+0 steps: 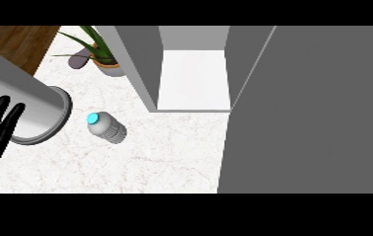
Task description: Pick up the bottled water, place it into the cabinet and close the cabinet
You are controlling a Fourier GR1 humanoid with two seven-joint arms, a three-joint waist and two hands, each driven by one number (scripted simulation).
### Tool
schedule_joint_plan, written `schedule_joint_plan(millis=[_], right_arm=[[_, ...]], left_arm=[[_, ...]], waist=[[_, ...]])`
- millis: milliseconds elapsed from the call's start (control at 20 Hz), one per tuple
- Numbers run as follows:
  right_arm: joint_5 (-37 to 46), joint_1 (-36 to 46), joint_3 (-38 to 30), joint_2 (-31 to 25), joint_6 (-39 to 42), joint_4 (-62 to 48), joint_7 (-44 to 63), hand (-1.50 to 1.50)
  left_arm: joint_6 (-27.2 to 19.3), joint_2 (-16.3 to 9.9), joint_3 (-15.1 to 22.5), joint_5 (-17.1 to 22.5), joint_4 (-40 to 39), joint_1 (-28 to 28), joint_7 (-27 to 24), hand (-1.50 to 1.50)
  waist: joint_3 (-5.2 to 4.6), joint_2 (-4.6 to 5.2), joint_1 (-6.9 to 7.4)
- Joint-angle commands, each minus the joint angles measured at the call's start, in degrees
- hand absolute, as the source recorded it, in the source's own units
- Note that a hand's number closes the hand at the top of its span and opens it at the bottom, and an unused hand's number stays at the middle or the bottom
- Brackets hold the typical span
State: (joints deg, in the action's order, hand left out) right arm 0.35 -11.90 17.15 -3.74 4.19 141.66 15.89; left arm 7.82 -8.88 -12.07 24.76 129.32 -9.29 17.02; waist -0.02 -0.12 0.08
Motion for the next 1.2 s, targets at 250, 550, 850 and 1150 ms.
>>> schedule_joint_plan(millis=[250, 550, 850, 1150], right_arm=[[2.46, 5.21, 1.56, 0.76, -2.26, 1.37, 6.34, -1.50], [5.89, 4.87, 5.04, 1.53, -4.43, 1.98, 7.07, -1.50], [9.51, 4.05, 10.56, 1.39, -6.31, 3.79, 8.25, -1.50], [7.12, -2.49, 12.00, -1.77, -6.22, 8.47, 6.70, -1.50]], left_arm=[[4.42, 0.93, -0.49, -3.18, -2.39, -3.59, -0.91, -1.50], [1.86, -0.01, 1.25, -8.77, -9.22, 5.07, 0.43, -1.50], [3.96, 0.11, -1.74, -9.53, -19.86, 5.88, -5.36, -1.50], [5.37, 0.40, -2.67, -12.62, -30.99, 6.25, -12.19, -1.50]], waist=[[0.00, 0.09, 0.03], [0.00, 0.12, -0.34], [-0.03, 0.06, -0.42], [-0.02, 0.00, -0.96]])
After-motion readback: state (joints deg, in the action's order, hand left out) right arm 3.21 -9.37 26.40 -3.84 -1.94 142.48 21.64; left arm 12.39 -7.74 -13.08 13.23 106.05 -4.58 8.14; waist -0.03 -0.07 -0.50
